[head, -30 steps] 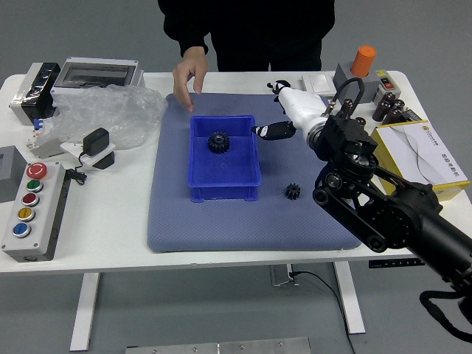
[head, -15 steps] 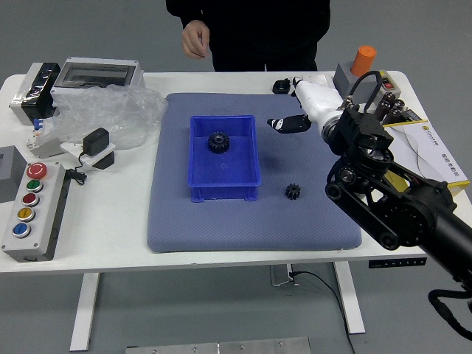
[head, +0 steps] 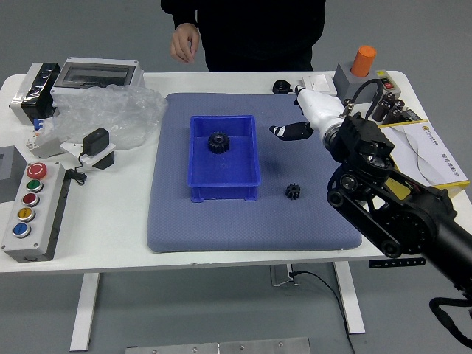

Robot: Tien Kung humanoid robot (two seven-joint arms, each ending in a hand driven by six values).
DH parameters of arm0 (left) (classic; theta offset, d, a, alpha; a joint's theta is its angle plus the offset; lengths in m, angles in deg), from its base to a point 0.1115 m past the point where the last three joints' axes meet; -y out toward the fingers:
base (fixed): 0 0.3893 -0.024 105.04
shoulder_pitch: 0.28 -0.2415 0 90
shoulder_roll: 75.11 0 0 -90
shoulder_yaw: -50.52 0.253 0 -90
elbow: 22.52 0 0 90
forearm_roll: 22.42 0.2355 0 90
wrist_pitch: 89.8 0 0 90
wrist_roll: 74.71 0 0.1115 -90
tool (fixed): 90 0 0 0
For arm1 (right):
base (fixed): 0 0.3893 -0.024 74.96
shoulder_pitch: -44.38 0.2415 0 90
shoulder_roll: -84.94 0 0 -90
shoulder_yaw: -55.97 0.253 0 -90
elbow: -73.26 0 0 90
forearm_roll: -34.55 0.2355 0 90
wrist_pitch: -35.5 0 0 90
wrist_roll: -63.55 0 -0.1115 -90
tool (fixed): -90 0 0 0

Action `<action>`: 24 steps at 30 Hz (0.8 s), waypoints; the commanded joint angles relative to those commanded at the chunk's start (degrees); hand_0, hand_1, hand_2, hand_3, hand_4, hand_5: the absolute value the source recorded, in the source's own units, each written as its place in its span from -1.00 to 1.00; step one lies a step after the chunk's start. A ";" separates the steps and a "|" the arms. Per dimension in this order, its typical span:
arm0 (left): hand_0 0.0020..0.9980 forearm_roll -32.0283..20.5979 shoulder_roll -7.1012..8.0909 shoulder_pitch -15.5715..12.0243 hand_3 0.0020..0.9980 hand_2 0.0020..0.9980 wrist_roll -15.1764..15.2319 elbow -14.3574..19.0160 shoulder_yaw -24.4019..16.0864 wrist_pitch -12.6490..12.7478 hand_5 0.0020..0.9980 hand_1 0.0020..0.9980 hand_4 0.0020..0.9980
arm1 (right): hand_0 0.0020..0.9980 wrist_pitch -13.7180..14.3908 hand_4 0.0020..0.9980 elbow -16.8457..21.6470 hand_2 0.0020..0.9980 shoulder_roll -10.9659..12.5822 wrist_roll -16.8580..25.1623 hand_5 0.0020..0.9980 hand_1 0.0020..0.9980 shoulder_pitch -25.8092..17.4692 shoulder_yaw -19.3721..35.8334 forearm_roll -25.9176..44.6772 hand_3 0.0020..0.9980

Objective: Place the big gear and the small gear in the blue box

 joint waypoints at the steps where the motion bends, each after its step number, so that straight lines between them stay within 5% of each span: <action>1: 0.63 0.03 0.02 0.03 0.68 0.62 0.00 0.00 -0.03 0.00 -0.45 0.59 0.25 | 0.51 -0.09 0.64 0.19 0.63 0.21 0.00 -0.16 0.36 -0.15 0.01 0.04 0.84; 12: 0.63 0.78 0.01 0.76 0.68 0.62 0.03 0.00 -0.82 -0.24 -0.45 0.60 0.25 | 0.51 -0.31 0.63 2.23 0.63 1.91 0.00 -0.15 0.36 -3.68 -1.30 1.45 0.81; 24: 0.63 0.71 -0.12 0.80 0.68 0.62 -0.11 0.00 -0.71 -0.22 -0.45 0.60 0.25 | 0.50 3.32 0.62 1.54 0.59 2.74 0.03 -0.09 0.35 -8.42 -2.83 3.41 0.70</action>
